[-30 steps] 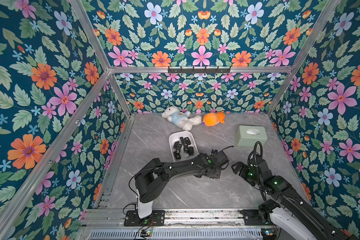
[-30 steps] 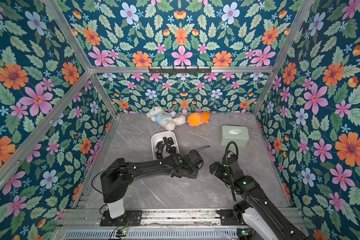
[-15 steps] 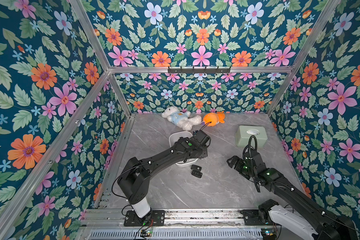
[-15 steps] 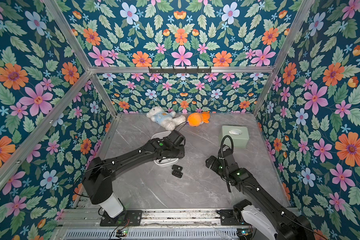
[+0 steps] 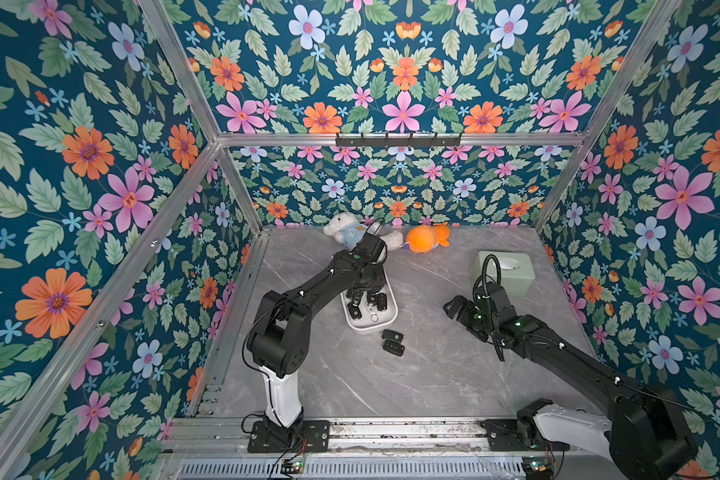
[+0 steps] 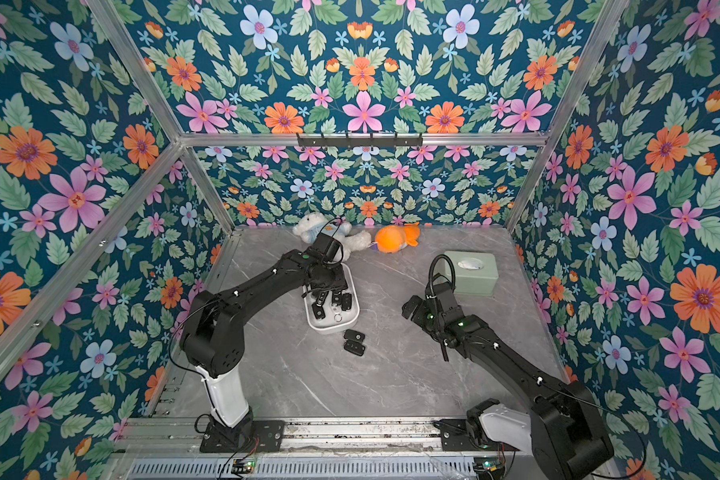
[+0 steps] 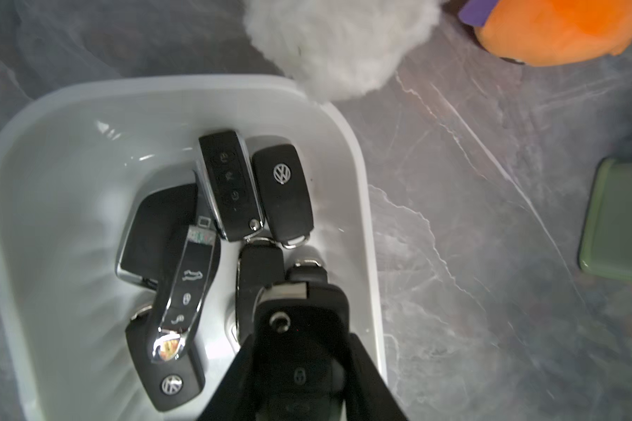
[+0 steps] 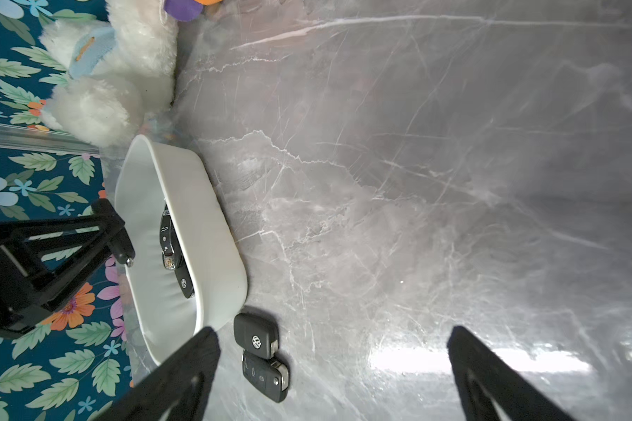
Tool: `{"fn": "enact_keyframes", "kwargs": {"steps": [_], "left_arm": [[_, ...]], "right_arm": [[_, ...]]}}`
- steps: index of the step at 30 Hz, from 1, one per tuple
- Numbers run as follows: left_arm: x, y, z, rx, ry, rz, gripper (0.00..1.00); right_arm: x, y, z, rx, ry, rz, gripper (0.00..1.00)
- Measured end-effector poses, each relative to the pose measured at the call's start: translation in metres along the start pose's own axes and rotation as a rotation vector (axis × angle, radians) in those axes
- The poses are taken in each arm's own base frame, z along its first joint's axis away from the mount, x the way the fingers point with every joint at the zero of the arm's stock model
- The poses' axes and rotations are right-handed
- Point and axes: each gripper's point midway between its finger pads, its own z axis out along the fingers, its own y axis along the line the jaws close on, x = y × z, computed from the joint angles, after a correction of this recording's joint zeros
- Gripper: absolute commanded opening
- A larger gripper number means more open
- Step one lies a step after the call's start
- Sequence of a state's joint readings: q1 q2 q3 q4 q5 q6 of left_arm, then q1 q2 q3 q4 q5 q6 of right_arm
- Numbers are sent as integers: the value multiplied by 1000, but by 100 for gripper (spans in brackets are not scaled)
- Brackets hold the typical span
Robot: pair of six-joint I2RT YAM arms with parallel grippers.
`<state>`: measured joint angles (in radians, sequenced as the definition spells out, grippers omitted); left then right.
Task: Place the car key into the storage box
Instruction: Place the car key in the storage box.
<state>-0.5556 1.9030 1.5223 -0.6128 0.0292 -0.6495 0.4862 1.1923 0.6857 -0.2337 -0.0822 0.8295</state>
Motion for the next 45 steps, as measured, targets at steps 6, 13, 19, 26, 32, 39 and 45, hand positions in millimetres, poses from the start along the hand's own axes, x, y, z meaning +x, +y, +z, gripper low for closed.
{"fn": "enact_keyframes", "kwargs": {"steps": [6, 13, 19, 26, 32, 39, 45], "left_arm": [[-10, 14, 32, -54, 31, -6, 33], [-17, 26, 57, -114, 51, -16, 33], [-18, 32, 67, -129, 61, -22, 36], [-21, 31, 69, -128, 58, -25, 50], [-24, 29, 63, -119, 45, -34, 59], [-32, 21, 17, -43, -55, -80, 74], [-16, 25, -21, 35, -129, -137, 79]], "right_arm": [[-7, 9, 8, 9, 5, -7, 99], [-12, 15, 15, 20, 11, -15, 99], [-13, 15, 20, 34, 21, -34, 99], [-7, 14, 21, 21, 47, -123, 99], [7, 10, 13, -20, 72, -246, 99], [34, 36, 7, -118, 110, -460, 99], [72, 55, 7, -172, 177, -646, 99]]}}
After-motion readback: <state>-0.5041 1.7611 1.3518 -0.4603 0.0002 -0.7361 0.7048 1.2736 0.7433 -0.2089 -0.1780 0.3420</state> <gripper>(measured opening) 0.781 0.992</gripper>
